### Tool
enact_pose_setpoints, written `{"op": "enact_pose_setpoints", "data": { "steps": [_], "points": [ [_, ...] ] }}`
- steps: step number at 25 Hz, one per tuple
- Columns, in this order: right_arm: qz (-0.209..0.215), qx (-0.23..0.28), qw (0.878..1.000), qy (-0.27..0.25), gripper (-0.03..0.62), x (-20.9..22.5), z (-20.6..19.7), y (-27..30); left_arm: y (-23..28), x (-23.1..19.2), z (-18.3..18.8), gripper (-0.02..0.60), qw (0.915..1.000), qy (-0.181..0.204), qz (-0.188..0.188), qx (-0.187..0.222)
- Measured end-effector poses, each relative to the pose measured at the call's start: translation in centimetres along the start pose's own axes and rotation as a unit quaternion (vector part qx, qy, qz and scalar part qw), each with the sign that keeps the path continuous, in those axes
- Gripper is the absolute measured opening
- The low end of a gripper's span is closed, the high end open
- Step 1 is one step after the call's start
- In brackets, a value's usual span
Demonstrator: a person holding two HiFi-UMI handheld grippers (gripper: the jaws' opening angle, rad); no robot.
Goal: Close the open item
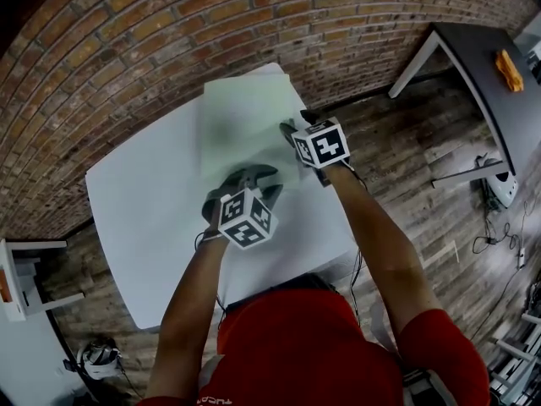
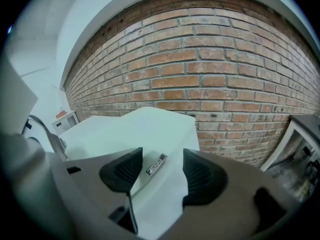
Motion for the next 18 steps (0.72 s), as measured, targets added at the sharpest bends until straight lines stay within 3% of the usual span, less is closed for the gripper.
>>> {"op": "enact_pose_setpoints", "data": {
  "steps": [18],
  "points": [
    [-0.002,0.004,1.0,-0.005,0.233,0.0,-0.3,0.2,-0.7,1.2,-0.2,0.155,0.9997,0.015,-0.005,0.018]
  ]
}}
Point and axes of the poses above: the fingertips, and each gripper's own axes: y forward along the fingers, x to its right, z out of its top, the point moved 10 cm from there along -y, backward along the fingers, and after that the axes turned 8 degrees about x, right-handed, at the moved point
